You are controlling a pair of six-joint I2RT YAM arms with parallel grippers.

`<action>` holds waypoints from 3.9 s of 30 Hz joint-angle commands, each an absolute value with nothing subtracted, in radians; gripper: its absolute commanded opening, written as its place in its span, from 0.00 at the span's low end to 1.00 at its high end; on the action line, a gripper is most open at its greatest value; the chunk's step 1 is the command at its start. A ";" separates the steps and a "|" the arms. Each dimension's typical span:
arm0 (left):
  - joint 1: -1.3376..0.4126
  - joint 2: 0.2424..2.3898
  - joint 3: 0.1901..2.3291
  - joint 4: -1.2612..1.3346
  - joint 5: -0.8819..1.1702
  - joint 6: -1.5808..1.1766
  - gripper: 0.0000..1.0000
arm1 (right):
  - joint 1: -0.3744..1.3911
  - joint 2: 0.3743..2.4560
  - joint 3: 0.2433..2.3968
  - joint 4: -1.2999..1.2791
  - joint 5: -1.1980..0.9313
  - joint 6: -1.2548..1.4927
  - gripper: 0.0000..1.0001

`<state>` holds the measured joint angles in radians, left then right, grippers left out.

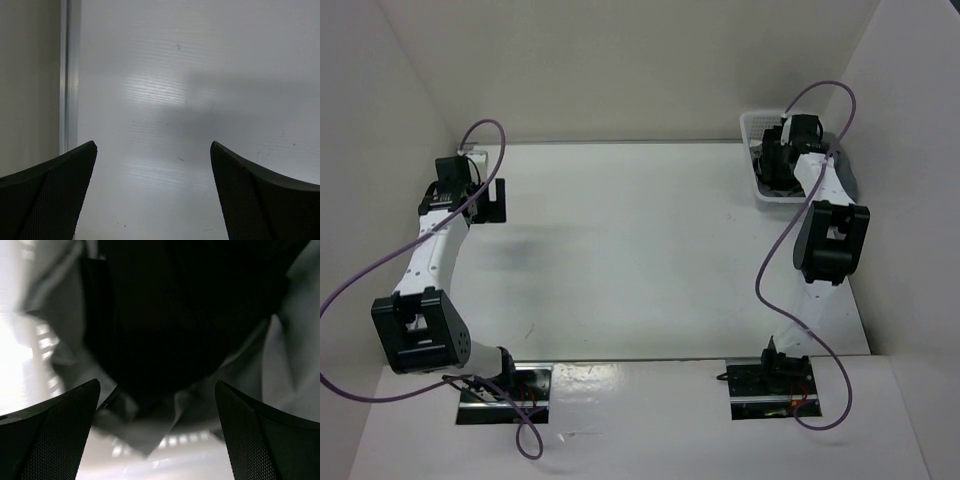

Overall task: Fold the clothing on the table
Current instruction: Grab the skirt from the pile

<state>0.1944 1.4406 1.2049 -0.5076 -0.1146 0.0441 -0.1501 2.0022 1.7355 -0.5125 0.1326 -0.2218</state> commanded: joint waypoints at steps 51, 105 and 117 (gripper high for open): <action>0.255 1.404 1.226 -0.588 0.156 0.104 1.00 | -0.251 1.825 1.951 -0.548 -0.089 -0.245 0.00; 0.255 1.332 1.155 -0.595 0.097 0.114 1.00 | -0.015 1.853 1.860 -0.496 0.126 -0.322 0.99; 0.274 1.215 1.074 -0.615 0.026 0.123 1.00 | 0.028 2.101 2.135 -0.485 0.006 -0.253 0.99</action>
